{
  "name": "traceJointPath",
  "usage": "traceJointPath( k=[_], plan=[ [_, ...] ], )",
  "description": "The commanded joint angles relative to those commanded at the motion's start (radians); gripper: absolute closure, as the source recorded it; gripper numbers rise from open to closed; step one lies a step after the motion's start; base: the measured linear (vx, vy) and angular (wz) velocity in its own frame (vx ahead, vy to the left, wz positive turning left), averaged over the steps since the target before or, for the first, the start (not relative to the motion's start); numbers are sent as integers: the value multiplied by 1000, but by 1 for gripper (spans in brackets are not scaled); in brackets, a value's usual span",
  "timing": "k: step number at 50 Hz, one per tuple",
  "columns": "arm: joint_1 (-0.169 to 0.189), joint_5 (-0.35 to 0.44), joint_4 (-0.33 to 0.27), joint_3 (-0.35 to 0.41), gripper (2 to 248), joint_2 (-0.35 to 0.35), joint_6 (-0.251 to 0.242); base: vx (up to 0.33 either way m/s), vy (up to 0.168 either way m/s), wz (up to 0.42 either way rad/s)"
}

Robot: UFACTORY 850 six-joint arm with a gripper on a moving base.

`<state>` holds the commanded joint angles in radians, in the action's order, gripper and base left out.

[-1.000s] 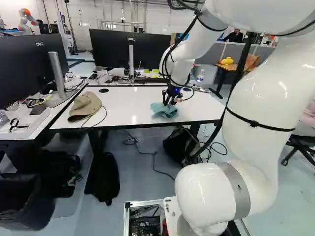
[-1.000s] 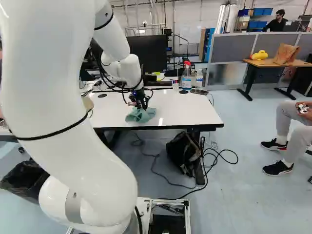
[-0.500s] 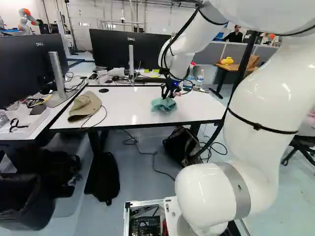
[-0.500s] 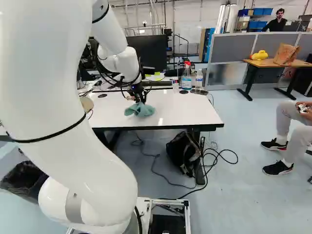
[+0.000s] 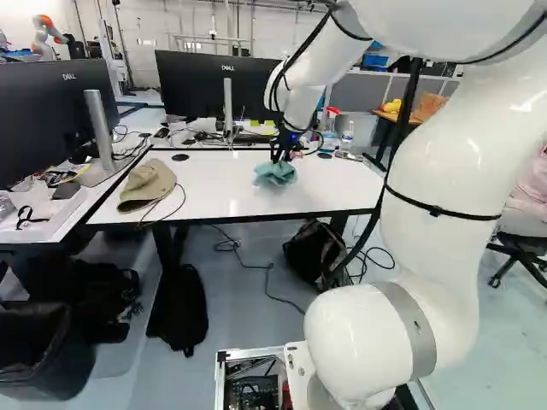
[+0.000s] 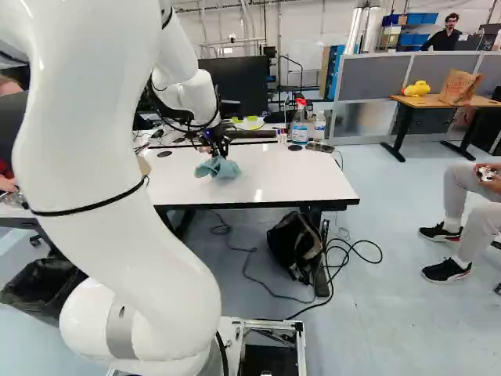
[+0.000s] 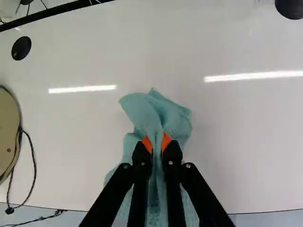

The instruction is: Clean the table with the green towel

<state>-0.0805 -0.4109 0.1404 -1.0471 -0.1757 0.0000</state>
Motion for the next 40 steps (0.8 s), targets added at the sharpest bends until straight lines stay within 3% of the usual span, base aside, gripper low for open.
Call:
traceJointPath(
  k=[40],
  plan=[
    [-134, 0, 0, -13, 209, -11, 0, 0, 0, 0]
  ],
)
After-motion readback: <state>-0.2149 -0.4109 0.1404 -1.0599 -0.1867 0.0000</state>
